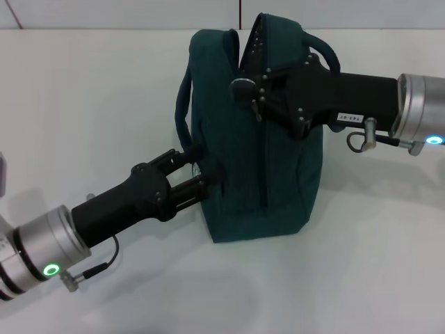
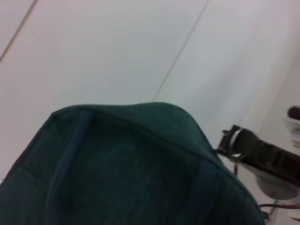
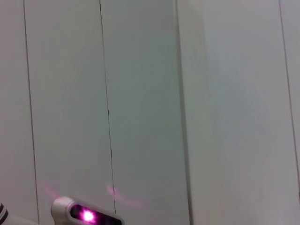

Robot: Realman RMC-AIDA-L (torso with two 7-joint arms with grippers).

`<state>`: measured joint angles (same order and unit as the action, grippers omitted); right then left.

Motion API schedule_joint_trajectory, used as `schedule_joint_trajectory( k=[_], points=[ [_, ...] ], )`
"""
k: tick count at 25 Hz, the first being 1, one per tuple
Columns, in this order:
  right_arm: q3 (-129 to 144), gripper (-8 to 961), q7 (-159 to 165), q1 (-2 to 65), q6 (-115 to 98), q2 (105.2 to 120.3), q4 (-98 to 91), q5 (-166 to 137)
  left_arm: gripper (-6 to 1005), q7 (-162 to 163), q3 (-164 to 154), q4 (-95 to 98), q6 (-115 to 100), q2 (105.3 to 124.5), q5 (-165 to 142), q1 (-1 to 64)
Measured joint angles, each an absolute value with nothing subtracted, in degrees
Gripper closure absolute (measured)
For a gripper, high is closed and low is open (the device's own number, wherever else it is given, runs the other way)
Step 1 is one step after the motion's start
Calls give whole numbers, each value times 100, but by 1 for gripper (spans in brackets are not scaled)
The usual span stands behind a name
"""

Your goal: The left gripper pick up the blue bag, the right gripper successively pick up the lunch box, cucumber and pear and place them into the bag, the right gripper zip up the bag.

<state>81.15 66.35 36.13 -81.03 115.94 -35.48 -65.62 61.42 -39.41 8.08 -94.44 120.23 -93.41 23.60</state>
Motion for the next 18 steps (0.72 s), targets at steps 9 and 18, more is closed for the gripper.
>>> schedule_joint_trajectory(
  k=[9,18],
  points=[
    [8108,921,6627,3614,-8082,11591,-3551,-6550,346,6144,-3999,737,-9294,11992,-9411,2491],
    [8075,919,6498,3622,-8083,11607,-3566,-6507,737,6175,-3983,832,-9363,11943,-9388,2419]
  ],
)
